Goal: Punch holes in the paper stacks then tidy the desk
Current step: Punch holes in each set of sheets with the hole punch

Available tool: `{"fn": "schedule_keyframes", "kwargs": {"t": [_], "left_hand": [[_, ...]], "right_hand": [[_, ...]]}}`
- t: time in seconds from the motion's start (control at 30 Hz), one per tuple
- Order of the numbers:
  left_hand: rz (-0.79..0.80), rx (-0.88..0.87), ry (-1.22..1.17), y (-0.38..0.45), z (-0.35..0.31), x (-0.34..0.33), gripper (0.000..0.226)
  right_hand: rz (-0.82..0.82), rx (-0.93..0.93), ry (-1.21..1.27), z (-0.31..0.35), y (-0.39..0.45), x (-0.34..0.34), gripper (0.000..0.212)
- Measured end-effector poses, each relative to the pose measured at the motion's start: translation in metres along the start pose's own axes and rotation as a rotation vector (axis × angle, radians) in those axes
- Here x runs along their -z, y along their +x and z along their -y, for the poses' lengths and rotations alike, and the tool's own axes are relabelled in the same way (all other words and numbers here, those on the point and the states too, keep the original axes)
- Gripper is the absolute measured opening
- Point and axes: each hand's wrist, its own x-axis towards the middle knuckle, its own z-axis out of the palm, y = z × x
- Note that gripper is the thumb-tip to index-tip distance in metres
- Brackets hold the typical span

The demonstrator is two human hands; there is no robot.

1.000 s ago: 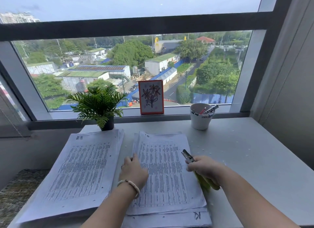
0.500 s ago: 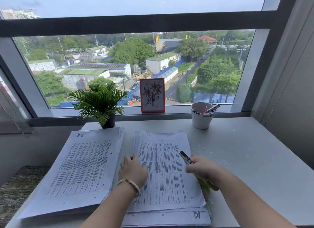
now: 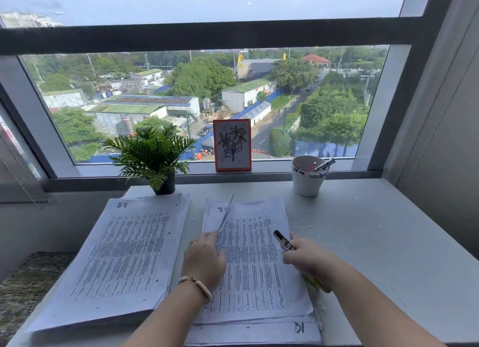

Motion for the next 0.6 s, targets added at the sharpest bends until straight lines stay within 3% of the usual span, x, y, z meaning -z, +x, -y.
{"fn": "schedule_keyframes", "kwargs": {"t": [0.07, 0.13, 0.23, 0.3, 0.33, 0.43, 0.6], "left_hand": [[0.008, 0.005, -0.179, 0.002, -0.003, 0.007, 0.04], [0.068, 0.106, -0.382, 0.008, -0.005, 0.015, 0.034], [0.304, 0.447, -0.839, 0.027, 0.0, 0.02, 0.049], [0.488, 0.597, -0.987, 0.029, 0.004, 0.024, 0.041], [0.545, 0.62, -0.995, 0.028, 0.006, 0.025, 0.038], [0.497, 0.602, -1.031, 0.028, 0.009, 0.025, 0.045], [0.499, 0.495, -1.143, 0.03, 0.007, 0.05, 0.029]], "right_hand": [[0.005, -0.012, 0.059, -0.002, 0.003, 0.0, 0.04], [-0.022, -0.021, 0.115, -0.002, 0.005, -0.001, 0.048], [-0.051, -0.075, 0.175, -0.006, 0.01, 0.002, 0.039], [-0.062, -0.099, 0.223, -0.009, 0.011, 0.005, 0.028], [-0.049, -0.107, 0.249, -0.01, 0.009, 0.007, 0.027], [-0.019, -0.111, 0.313, -0.008, -0.003, 0.017, 0.025], [0.063, -0.06, 0.481, -0.002, -0.011, 0.041, 0.023]]}}
